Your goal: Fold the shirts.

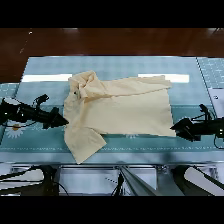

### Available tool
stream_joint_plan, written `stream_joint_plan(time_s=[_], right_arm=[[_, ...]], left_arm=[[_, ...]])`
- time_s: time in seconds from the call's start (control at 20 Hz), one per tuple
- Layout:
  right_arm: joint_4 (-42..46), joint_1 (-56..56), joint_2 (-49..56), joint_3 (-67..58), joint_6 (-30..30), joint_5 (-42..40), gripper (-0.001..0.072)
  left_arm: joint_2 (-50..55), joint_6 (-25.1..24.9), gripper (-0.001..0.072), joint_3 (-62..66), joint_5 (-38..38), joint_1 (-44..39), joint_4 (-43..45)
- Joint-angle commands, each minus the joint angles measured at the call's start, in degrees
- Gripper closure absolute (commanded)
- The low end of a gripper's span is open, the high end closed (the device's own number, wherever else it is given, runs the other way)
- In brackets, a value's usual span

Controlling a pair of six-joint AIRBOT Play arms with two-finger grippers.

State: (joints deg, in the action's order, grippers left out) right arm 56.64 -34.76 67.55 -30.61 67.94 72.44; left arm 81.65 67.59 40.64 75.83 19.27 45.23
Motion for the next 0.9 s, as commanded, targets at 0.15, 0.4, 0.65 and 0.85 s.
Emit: stream_joint_plan(time_s=[0.15, 0.4, 0.65, 0.85], right_arm=[[-1.40, 13.29, -0.04, 1.49, 3.89, -8.94, 0.0631], [-6.19, 13.44, -7.76, -14.29, -1.22, -0.35, 0.0685], [-14.53, 13.44, -21.79, -39.43, -0.48, -7.58, 0.0685], [-12.52, 13.44, -28.81, -57.81, 1.27, -16.00, 0.0686]], left_arm=[[-0.46, -3.93, 0.0686, 1.70, 0.61, 0.07, -6.69], [-12.79, -3.87, 0.0687, 15.98, 5.86, 0.07, -6.69], [-32.13, -2.36, 0.0687, 41.46, 1.57, 0.11, -6.71], [-43.08, -2.43, 0.0687, 59.63, -12.63, 0.11, -3.30]])
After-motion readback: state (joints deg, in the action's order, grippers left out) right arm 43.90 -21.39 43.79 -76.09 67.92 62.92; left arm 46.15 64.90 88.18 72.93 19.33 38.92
